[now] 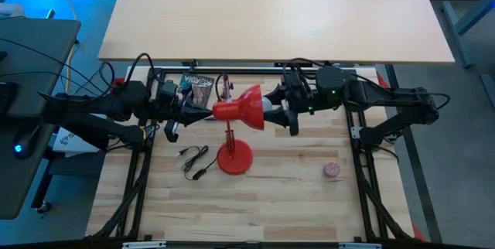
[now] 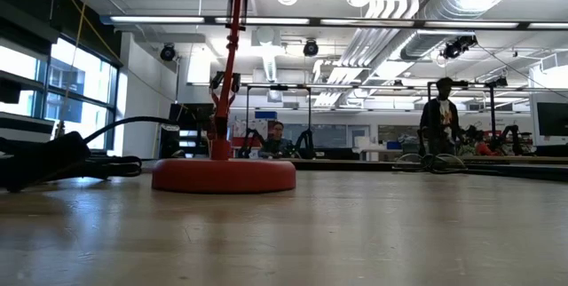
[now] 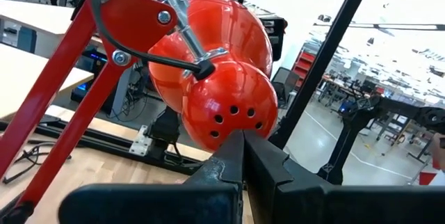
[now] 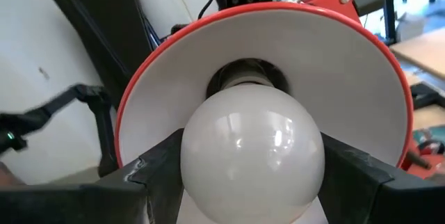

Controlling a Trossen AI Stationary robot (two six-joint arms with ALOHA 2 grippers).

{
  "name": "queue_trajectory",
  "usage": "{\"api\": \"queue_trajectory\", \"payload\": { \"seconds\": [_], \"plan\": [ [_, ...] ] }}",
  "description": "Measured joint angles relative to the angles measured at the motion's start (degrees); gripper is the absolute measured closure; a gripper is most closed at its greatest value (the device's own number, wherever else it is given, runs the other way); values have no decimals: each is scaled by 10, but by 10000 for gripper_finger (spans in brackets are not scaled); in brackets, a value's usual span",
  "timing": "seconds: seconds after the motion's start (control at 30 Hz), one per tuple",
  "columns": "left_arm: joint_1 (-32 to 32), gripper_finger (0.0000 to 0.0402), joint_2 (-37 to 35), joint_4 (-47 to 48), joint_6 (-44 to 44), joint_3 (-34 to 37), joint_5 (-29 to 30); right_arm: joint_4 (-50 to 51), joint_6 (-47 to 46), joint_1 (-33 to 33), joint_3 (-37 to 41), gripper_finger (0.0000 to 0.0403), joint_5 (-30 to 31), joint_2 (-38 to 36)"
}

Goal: Screw lightbulb
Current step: Insert the lightbulb on the lamp

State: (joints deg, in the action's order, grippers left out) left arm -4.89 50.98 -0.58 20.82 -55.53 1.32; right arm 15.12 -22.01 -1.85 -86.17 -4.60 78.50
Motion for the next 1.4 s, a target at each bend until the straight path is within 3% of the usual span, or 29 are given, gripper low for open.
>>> {"api": "queue_trajectory", "payload": {
  "seconds": [0.53, 1.27, 1.4],
  "plan": [
    [0, 402, 0, -1, 1, 0, 9, 11, 218, 0, 0, 153, -6, 0],
    [0, 402, -1, -2, 31, 0, 26, 27, 640, -8, 0, 153, 7, -1],
    [0, 401, -1, -2, 40, 0, 29, 27, 666, -13, 0, 153, 11, -1]
  ]
}}
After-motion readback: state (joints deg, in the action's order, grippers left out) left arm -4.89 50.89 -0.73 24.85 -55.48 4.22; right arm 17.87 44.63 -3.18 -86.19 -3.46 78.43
